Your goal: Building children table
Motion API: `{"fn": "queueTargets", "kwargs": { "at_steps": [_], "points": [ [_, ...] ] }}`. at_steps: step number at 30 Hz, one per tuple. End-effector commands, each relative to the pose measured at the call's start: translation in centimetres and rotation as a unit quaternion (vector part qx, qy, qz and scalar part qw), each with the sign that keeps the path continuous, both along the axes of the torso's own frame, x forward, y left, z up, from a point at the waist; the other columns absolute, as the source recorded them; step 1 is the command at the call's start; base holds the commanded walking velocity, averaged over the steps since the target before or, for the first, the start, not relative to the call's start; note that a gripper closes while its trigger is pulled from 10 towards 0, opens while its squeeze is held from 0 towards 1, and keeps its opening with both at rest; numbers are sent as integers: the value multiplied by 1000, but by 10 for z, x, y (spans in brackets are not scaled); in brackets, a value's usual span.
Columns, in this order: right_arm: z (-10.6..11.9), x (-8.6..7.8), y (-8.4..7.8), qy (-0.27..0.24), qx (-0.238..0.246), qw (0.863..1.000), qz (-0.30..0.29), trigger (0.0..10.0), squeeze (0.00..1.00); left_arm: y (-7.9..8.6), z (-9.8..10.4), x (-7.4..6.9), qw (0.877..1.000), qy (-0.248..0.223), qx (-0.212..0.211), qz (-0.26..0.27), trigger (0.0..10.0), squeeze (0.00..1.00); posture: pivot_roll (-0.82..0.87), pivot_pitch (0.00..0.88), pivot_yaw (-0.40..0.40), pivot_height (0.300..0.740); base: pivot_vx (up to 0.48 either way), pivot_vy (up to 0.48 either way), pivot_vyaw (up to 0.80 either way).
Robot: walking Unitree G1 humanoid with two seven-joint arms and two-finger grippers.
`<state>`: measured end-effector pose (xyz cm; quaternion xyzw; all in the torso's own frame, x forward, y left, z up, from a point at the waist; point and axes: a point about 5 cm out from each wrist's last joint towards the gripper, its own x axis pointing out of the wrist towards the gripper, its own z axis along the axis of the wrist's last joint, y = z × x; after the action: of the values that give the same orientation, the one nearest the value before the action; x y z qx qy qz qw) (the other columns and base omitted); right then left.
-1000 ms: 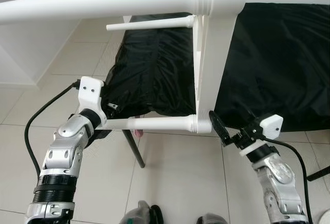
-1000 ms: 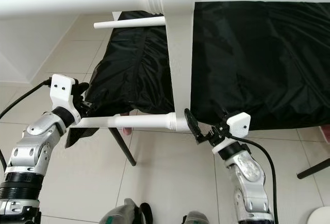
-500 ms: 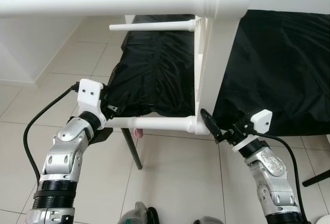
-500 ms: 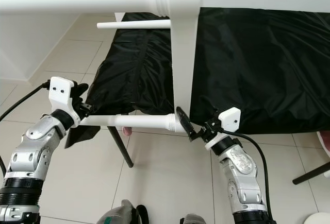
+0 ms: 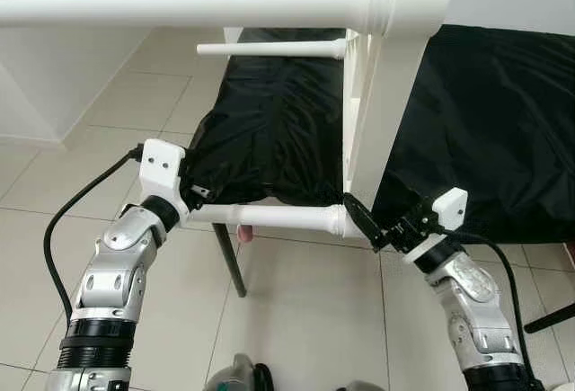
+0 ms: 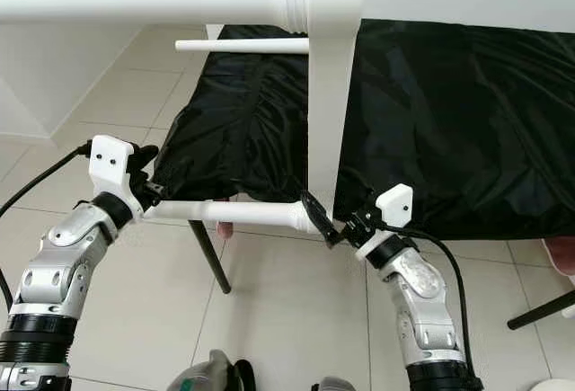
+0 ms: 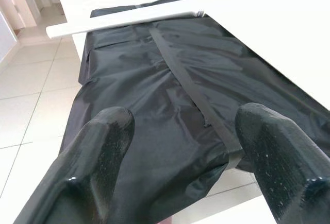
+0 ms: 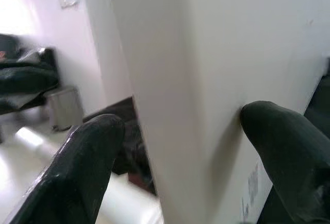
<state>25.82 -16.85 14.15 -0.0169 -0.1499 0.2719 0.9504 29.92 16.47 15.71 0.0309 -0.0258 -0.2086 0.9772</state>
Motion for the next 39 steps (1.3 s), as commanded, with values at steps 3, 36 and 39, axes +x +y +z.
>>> {"fn": "queueTargets", "kwargs": {
  "at_steps": [3, 36, 39],
  "points": [
    [2, 1, 5, -14, 11, 1000, -22, 10000, 0, 0, -2, -3, 1000, 3, 3, 9, 10000, 0, 15, 11, 51, 740, 0, 0, 0],
    [32, 10, 39, -78, 82, 976, -186, 10000, 0, -13, -7, -9, 1000, 13, -14, -12, 10000, 0, 6, 5, 32, 740, 0, 0, 0],
    [35, 13, 38, -77, 80, 973, -204, 10000, 0, -15, -8, -11, 1000, 14, -15, -13, 10000, 0, 7, 4, 26, 740, 0, 0, 0]
  ]
}}
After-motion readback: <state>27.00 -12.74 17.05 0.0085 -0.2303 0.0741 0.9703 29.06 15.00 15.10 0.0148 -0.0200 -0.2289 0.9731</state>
